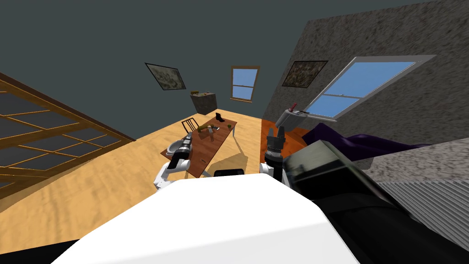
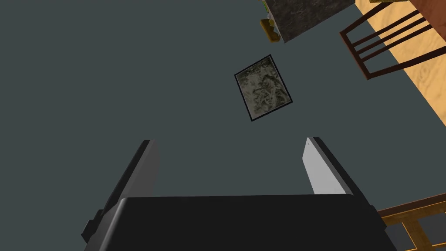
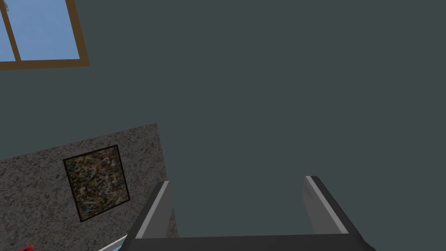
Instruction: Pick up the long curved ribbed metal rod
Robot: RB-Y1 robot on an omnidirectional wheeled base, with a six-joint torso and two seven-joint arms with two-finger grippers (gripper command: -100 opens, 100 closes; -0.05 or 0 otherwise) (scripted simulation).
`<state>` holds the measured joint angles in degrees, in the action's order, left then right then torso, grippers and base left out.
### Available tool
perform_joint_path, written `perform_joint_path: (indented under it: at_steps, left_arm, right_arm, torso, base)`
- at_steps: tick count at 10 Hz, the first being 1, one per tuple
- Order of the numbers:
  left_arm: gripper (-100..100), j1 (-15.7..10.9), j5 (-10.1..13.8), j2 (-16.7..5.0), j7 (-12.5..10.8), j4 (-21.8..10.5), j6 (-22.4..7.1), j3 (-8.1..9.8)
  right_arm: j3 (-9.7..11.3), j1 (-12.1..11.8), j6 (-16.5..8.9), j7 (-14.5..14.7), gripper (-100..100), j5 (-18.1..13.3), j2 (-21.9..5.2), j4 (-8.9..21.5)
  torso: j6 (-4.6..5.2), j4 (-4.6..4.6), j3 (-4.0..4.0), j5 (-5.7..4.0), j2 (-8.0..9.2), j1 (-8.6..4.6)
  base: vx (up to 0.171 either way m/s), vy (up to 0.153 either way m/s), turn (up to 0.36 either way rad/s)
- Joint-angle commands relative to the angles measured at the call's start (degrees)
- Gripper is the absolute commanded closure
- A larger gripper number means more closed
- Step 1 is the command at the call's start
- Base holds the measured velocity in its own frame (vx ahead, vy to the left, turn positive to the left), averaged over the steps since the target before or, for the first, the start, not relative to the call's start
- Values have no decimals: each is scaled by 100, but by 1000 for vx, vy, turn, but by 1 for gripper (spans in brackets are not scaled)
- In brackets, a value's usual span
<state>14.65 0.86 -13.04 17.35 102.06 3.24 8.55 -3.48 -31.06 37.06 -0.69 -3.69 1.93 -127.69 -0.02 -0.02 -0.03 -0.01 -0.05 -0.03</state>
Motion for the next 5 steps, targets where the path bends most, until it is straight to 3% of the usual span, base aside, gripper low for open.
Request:
perform_joint_path:
  at_steps: [1,3,4,5]
  left_arm:
    - [-100,-139,71,-67,131,-286,-171,67]
    - [-100,-139,71,-67,131,-415,-171,67]
    - [-100,-268,131,-108,267,-644,-374,125]
    - [-100,-268,131,-108,267,-755,-374,125]
  right_arm:
    - [0,0,0,0,0,0,0,0]
    - [0,0,0,0,0,0,0,0]
    - [0,0,0,0,0,0,0,0]
    - [0,0,0,0,0,0,0,0]
  torso:
    - [0,0,0,0,0,0]
    - [0,0,-1,0,-2,0]
    - [0,0,0,0,1,2]
    - [1,0,-1,0,-2,1]
  base:
    - [18,-13,-59]
    - [14,-6,-12]
    - [20,-8,-61]
    - [23,-6,-31]
